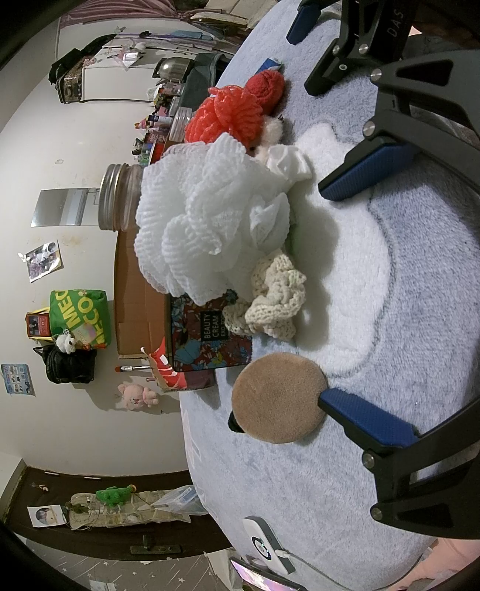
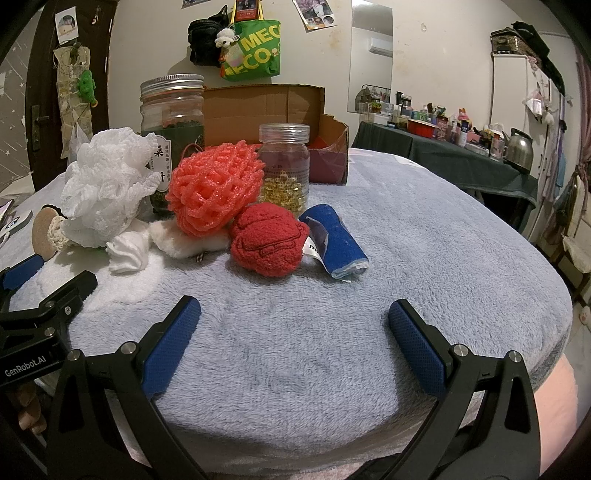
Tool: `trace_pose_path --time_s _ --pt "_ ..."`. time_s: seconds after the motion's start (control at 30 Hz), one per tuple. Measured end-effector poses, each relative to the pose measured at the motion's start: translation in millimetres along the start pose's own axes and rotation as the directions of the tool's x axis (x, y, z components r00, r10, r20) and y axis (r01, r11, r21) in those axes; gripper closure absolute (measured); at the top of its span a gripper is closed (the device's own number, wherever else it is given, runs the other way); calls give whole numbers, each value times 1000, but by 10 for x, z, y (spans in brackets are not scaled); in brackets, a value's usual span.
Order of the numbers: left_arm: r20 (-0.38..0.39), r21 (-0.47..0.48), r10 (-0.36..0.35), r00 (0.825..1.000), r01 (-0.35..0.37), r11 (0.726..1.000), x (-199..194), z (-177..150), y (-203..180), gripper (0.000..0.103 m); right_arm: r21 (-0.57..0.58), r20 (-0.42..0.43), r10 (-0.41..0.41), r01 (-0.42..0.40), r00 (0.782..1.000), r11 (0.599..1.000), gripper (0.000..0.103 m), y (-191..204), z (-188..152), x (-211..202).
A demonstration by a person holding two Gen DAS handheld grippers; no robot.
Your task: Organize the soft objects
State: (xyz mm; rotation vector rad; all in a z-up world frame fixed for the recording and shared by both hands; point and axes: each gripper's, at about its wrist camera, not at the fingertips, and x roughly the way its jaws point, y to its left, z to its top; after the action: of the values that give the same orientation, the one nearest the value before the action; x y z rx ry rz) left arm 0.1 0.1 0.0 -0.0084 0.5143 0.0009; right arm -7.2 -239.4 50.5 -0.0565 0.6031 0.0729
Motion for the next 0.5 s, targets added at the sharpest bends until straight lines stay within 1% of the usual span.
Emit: trace_pose_path --time_s 0.33,0.5 --pt "-1 0 -1 1000 1 1000 0 1 1 0 0 0 0 0 1000 1000 0 -1 2 4" --pt "-30 1 -18 999 18 1000 -18 60 65 0 0 -10 10 -10 1000 1000 0 -2 34 17"
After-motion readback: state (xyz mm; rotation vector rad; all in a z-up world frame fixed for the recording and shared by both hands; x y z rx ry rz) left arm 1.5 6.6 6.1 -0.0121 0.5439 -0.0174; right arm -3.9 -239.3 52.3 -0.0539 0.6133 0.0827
